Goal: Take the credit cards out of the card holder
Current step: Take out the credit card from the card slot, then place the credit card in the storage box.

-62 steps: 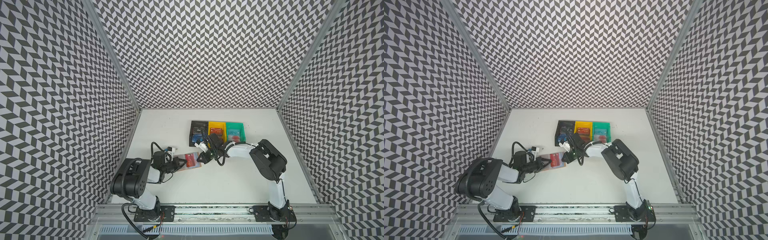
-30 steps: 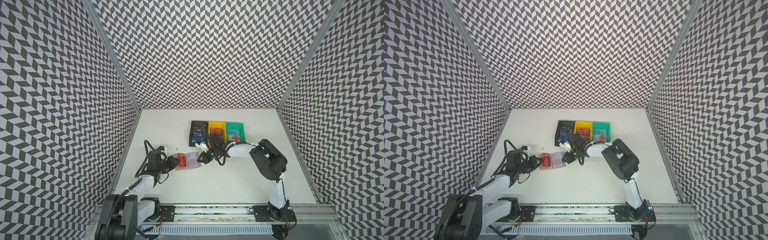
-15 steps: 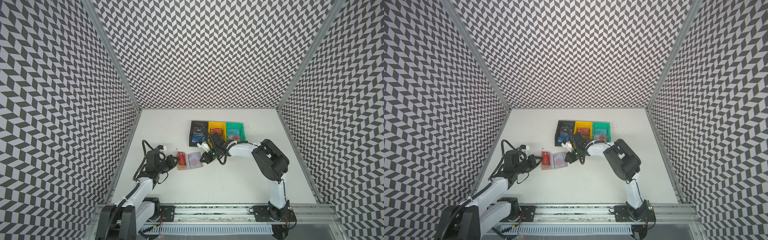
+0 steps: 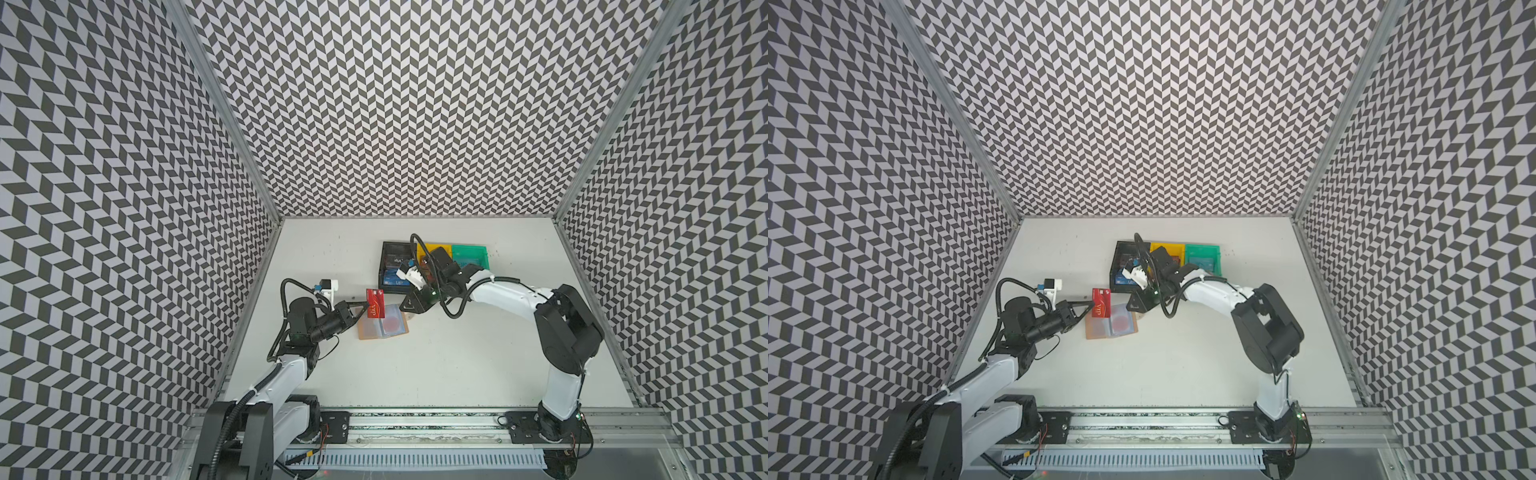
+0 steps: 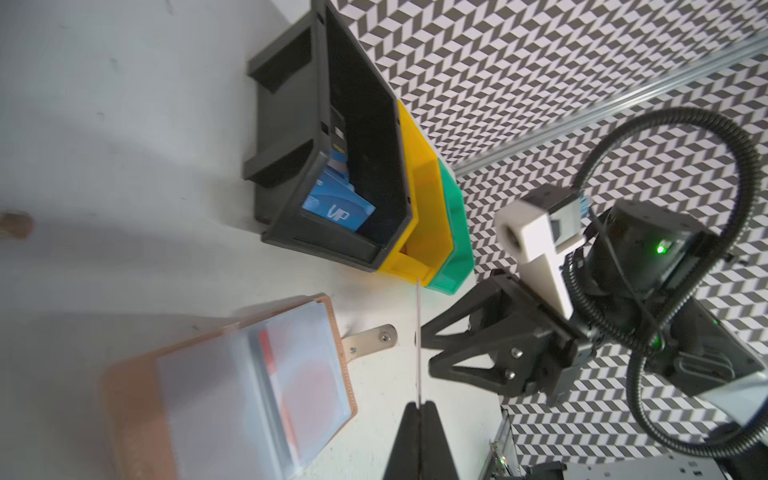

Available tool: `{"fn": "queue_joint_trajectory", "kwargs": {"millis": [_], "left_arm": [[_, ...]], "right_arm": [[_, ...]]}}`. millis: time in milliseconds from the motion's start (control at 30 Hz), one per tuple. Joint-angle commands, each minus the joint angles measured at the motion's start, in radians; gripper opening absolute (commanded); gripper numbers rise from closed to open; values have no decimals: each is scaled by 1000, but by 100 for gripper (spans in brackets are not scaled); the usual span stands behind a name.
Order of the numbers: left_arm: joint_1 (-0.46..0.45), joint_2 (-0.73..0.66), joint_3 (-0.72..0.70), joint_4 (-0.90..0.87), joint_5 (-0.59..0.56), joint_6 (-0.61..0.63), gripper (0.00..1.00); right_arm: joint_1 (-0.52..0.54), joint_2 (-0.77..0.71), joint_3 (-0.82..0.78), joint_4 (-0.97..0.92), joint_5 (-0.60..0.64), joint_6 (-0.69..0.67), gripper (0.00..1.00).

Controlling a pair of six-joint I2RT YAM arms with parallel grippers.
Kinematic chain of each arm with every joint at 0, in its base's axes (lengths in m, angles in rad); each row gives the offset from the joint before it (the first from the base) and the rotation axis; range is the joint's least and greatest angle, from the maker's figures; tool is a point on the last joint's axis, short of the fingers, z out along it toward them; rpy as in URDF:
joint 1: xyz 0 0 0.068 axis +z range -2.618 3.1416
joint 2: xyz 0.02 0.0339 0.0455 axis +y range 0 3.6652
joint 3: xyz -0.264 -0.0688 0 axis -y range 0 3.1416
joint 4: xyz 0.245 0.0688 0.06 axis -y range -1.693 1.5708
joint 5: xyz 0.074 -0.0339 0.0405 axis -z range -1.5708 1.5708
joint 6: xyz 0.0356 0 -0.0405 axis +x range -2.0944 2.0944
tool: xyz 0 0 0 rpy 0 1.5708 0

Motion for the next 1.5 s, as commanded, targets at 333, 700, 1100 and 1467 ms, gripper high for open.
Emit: {"fn": "queue_joint_trajectory", "kwargs": {"millis": [333, 700, 1100, 1467], "left_arm": [[-106, 64, 1, 377, 28, -168, 0], [-126, 123, -10, 448, 8, -184, 0], [-159, 186, -3, 504, -9, -201, 0], [-173, 215, 6, 509, -7, -195, 0]], "right_arm": [[-62, -62, -12, 72, -289, 3, 43], [-56, -75, -76, 192, -386, 72, 43], [-39, -37, -60, 228, -411, 93, 42], [-37, -14, -55, 279, -448, 123, 32]]}}
